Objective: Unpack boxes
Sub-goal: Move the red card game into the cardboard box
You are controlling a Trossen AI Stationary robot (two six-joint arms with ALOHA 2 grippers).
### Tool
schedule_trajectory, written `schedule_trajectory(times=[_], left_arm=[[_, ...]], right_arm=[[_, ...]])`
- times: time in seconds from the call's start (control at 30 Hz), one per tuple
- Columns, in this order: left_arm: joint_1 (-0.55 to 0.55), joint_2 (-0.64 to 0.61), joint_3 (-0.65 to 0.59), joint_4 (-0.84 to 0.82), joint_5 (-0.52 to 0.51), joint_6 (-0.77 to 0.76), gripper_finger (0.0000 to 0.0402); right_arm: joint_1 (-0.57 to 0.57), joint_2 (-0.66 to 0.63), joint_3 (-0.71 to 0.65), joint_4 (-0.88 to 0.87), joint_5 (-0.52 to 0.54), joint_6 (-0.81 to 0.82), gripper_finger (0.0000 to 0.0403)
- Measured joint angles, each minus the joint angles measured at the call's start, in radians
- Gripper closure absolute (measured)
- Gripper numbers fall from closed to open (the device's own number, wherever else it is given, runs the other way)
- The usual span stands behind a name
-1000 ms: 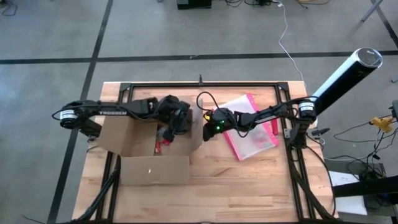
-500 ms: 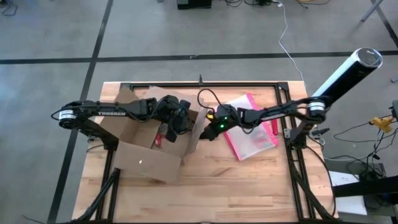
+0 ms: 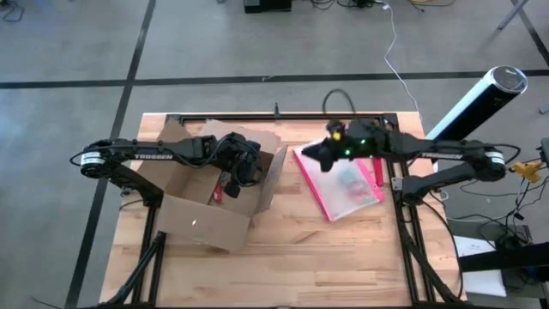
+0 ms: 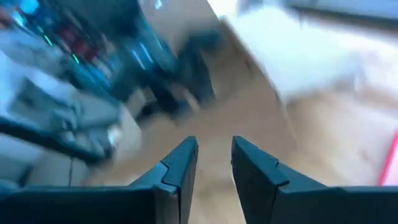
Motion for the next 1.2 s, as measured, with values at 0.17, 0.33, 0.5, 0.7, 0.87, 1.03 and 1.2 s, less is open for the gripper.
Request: schedule_trajectory(times=[0.17,0.33,0.5,0.7,0.87,1.03,1.2], left_arm=[[0.000,0.000,-0.001,-0.006,0.000,-0.001,0.0246],[0.000,0.000,-0.001,-0.008,0.000,-0.009,0.0246],[0.001,-0.001,-0.002,-0.030,0.001,-0.062,0.0246],[0.003,-0.026,0.062,-0.261,0.001,-0.077,0.0246],[0.005,-0.071,0.155,-0.433,0.001,-0.076,0.0246],[0.005,-0.111,0.254,-0.562,0.060,-0.086,0.0246],[-0.007,-0.117,0.341,-0.739,0.221,-0.143,0.0243]], right_arm=[[-0.005,0.067,0.117,-0.006,0.012,-0.072,0.0297],[-0.005,0.238,0.281,0.046,-0.057,-0.167,0.0290],[-0.004,0.422,0.432,0.044,-0.175,-0.224,0.0291],[-0.004,0.529,0.466,-0.079,-0.232,-0.253,0.0300],[-0.004,0.537,0.436,-0.194,-0.250,-0.288,0.0295],[0.002,0.528,0.431,-0.285,-0.250,-0.358,0.0291],[0.003,0.526,0.424,-0.320,-0.249,-0.401,0.0298]])
